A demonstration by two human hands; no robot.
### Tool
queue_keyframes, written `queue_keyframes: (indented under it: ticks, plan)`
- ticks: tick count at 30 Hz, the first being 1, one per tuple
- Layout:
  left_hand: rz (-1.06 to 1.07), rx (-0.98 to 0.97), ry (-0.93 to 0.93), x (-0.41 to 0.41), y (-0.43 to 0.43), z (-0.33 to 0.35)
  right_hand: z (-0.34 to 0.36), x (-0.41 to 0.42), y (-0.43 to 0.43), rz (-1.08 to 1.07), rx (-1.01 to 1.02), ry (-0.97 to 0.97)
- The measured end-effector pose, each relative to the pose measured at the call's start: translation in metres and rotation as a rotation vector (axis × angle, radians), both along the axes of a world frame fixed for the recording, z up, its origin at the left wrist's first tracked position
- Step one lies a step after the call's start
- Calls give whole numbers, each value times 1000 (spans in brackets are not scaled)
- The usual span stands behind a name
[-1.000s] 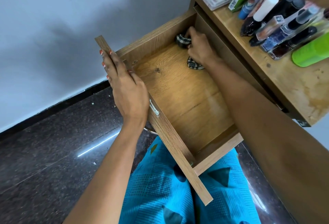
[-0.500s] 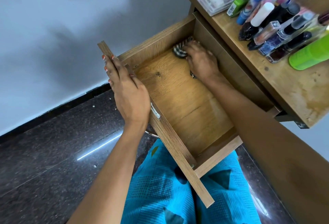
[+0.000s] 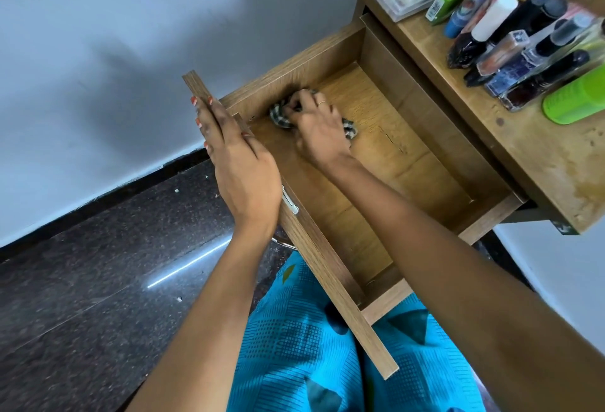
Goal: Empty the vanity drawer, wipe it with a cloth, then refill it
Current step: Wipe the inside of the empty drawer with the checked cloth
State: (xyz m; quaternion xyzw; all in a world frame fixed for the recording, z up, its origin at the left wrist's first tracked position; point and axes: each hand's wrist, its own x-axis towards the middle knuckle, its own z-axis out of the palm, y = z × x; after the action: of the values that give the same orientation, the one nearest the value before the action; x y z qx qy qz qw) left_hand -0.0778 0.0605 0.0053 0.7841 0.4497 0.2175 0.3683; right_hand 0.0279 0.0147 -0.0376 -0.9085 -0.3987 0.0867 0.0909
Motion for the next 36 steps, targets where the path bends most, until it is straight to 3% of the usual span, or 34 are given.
queue_keyframes:
  ticks: [8, 16, 25, 28, 36]
  plan:
    - [0, -3, 20, 1, 1, 0, -4, -24, 18, 99, 40, -8]
    - [-3, -1, 11, -1, -1, 1, 8, -9, -4, 297, 0, 104]
    - [-1, 1, 25, 1, 0, -1, -4, -14, 17, 130, 121, 136]
    - [-7, 9, 28, 0, -1, 0, -4, -12, 15, 87, 228, 286]
    - [-12, 7, 13, -1, -2, 1, 5, -52, -22, -339, 726, 1128]
